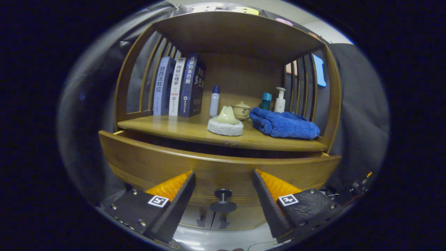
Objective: Pull open the drawer, take out the items inside it, and place them on the countertop above the cabinet.
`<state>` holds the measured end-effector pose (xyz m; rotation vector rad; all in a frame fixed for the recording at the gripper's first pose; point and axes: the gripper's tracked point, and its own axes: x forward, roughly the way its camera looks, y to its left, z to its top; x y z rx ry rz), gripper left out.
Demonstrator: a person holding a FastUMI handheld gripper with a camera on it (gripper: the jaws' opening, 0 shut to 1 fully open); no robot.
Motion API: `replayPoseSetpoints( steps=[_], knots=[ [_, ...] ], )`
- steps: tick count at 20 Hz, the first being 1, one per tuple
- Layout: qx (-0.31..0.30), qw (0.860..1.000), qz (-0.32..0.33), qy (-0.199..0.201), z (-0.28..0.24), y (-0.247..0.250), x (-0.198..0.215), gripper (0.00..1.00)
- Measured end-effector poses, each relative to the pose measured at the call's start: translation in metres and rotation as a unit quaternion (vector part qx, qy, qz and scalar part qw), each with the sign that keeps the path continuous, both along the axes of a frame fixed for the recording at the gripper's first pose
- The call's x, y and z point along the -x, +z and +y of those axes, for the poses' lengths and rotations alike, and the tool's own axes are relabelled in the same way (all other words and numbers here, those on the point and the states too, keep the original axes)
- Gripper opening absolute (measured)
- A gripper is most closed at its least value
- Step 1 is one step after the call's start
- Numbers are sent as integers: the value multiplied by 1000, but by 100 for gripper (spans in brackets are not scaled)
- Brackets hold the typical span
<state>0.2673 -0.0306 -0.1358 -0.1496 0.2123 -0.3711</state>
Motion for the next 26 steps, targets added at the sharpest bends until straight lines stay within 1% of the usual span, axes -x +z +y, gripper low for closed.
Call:
replayPoseSetpoints(
  steps=[20, 22, 26],
  knots=[
    [11, 1000, -1, 2, -9, 0, -27, 99],
    [22, 1000, 10, -1, -12, -4, -31, 99],
    [21, 1000, 5, -6, -13, -3, -39, 99]
  ],
)
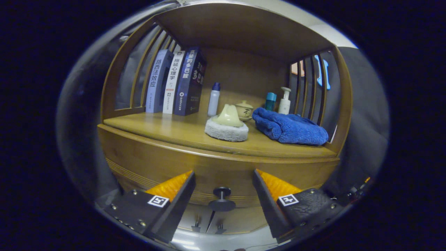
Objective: Pull open the drawer, take out the items inside it, and place them on the countertop above the cabinet.
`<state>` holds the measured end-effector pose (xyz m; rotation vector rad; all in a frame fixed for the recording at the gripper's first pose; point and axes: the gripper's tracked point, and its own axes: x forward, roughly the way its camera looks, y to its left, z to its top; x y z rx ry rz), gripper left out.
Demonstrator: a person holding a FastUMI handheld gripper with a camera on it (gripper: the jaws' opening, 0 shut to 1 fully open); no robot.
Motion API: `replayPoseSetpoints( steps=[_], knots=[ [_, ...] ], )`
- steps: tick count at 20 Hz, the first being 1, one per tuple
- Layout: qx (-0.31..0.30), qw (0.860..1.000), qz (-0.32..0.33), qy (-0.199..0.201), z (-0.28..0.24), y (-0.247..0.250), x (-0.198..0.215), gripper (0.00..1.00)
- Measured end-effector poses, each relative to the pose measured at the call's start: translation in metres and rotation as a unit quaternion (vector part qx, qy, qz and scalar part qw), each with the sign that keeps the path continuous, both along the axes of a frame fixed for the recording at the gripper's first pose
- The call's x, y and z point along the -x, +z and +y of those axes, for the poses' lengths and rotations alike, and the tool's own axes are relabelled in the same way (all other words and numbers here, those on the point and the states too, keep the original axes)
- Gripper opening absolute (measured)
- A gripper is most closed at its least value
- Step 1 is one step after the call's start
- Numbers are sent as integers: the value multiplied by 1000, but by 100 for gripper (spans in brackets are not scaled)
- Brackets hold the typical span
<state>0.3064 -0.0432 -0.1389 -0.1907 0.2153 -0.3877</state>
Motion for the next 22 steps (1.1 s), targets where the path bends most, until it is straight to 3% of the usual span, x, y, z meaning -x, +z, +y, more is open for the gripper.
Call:
replayPoseSetpoints(
  steps=[14, 17, 22],
  knots=[
    [15, 1000, 4, 10, -1, -5, 1, 98],
    [-17, 1000, -1, 20, 5, -9, 11, 97],
    [-8, 999, -28, 37, 6, 20, 43, 97]
  ],
)
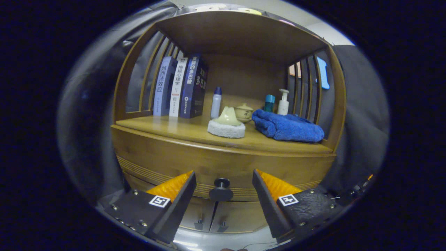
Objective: Pull open the drawer, take out the items inside it, and place them on the countertop above the cabinet.
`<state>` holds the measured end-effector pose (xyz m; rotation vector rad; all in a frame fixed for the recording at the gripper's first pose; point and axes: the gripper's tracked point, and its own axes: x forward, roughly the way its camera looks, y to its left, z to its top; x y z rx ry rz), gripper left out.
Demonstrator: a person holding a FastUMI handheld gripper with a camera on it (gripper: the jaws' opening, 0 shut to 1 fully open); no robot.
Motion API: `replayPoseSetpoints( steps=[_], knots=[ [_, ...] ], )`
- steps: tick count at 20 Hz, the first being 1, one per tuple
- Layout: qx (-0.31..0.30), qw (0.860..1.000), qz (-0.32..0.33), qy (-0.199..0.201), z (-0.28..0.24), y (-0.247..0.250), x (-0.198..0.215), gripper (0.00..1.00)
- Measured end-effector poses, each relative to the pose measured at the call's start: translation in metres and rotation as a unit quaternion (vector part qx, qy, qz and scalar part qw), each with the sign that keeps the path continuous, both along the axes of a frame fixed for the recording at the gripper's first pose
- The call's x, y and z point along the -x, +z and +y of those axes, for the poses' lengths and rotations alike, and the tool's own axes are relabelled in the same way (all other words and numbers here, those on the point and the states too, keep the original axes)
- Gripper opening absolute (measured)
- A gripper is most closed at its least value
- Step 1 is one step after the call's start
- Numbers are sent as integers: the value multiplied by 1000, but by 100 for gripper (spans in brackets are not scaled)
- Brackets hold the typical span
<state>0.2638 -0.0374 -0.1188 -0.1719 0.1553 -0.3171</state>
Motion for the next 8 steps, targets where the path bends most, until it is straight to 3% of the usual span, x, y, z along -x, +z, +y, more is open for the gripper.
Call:
replayPoseSetpoints(
  steps=[8],
  knots=[
    [-7, 998, -63, 18, -42, 100, 90, 97]
  ],
)
